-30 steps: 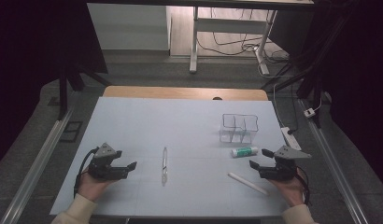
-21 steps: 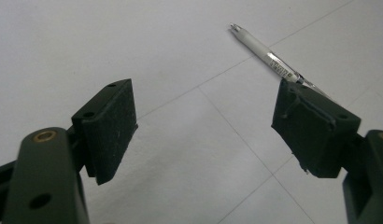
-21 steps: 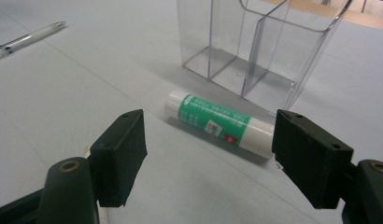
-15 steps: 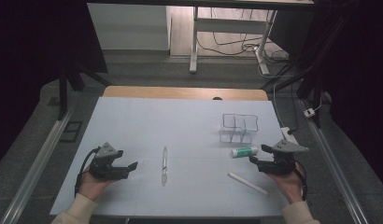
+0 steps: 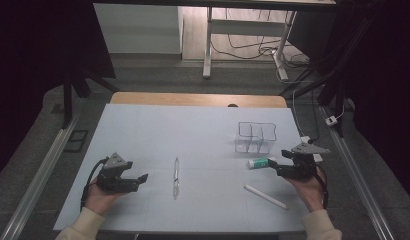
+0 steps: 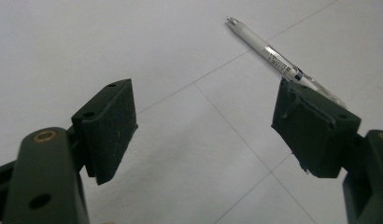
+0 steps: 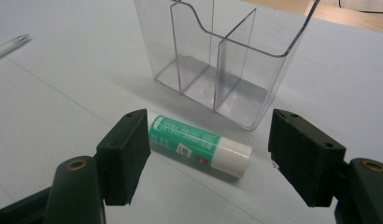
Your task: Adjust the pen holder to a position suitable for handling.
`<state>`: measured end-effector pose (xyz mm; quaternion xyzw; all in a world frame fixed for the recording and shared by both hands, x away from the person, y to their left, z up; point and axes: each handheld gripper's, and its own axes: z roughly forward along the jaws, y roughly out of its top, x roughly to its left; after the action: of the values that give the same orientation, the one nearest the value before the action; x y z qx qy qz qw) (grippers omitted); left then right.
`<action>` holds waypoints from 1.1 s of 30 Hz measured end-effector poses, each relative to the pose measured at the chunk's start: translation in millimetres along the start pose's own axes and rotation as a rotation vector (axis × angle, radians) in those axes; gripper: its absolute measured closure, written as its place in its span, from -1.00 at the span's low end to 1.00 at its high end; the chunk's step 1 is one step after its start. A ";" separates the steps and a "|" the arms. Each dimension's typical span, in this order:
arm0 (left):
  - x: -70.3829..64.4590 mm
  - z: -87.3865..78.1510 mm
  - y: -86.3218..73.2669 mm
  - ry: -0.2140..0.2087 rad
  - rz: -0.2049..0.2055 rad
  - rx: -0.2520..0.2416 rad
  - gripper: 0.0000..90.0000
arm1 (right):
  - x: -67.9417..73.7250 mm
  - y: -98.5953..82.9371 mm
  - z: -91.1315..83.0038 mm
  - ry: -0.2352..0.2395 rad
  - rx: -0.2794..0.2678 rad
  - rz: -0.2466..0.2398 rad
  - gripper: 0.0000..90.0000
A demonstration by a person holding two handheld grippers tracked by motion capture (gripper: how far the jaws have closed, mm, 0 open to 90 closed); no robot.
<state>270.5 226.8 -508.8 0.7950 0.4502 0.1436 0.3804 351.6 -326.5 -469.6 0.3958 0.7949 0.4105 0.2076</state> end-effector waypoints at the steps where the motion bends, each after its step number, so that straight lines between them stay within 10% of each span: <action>1: 0.2 0.0 -0.1 -0.001 -0.001 0.001 -0.51 | -0.4 1.0 0.5 -0.003 0.004 -0.001 -0.35; 20: 2.8 0.8 -1.6 0.003 -0.004 0.008 -0.51 | -18.7 19.1 7.6 -0.072 0.024 0.023 -0.22; 33: 1.5 2.1 -1.6 0.000 0.009 0.012 -0.51 | -36.1 19.4 21.4 -0.136 0.097 0.044 0.67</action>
<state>271.5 227.5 -511.6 0.7993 0.4475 0.1428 0.3748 396.1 -338.1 -465.8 0.4496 0.7890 0.3481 0.2328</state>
